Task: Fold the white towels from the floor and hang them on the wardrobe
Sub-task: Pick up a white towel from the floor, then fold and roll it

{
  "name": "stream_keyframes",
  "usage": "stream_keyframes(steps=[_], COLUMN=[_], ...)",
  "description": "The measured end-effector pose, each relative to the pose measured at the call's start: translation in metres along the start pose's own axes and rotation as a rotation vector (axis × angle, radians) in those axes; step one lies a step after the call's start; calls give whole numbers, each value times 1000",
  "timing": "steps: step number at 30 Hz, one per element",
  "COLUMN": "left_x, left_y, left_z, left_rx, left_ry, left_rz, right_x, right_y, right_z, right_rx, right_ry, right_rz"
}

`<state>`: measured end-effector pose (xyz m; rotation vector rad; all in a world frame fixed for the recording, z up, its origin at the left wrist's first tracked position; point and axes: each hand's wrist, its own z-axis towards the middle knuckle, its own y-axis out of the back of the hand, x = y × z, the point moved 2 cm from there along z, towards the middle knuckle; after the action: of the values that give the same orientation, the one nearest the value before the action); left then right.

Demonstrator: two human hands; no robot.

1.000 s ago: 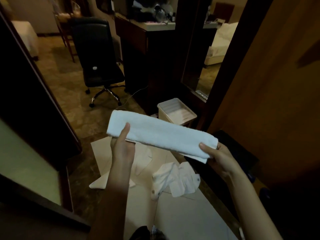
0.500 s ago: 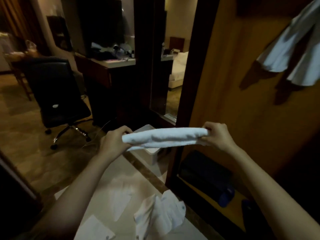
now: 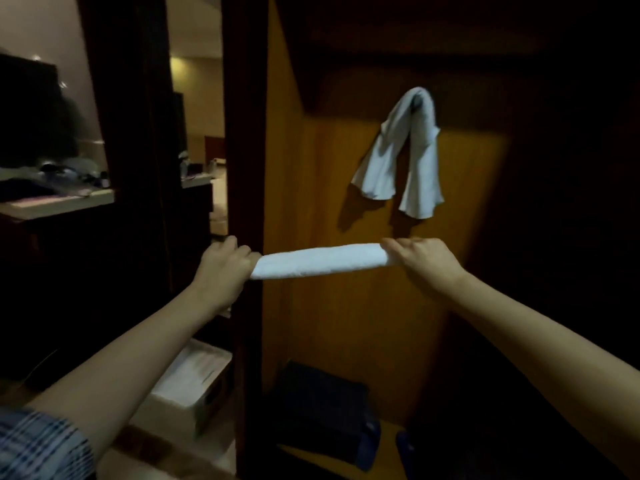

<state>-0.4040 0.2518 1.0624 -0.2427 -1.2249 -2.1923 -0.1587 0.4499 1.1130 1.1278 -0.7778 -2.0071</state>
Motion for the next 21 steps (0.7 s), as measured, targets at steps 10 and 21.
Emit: stream_keyframes(steps=[10,21], left_x=[-23,-19], left_y=[21,43], left_z=[229,441], left_rx=[-353,-621], left_ry=[-9,40], left_rz=[33,-113], right_x=[-183,-347], right_y=[3,6], right_z=[54,126], right_rx=[-213,-399], right_ry=[-216,-259], right_rz=[-272,-449])
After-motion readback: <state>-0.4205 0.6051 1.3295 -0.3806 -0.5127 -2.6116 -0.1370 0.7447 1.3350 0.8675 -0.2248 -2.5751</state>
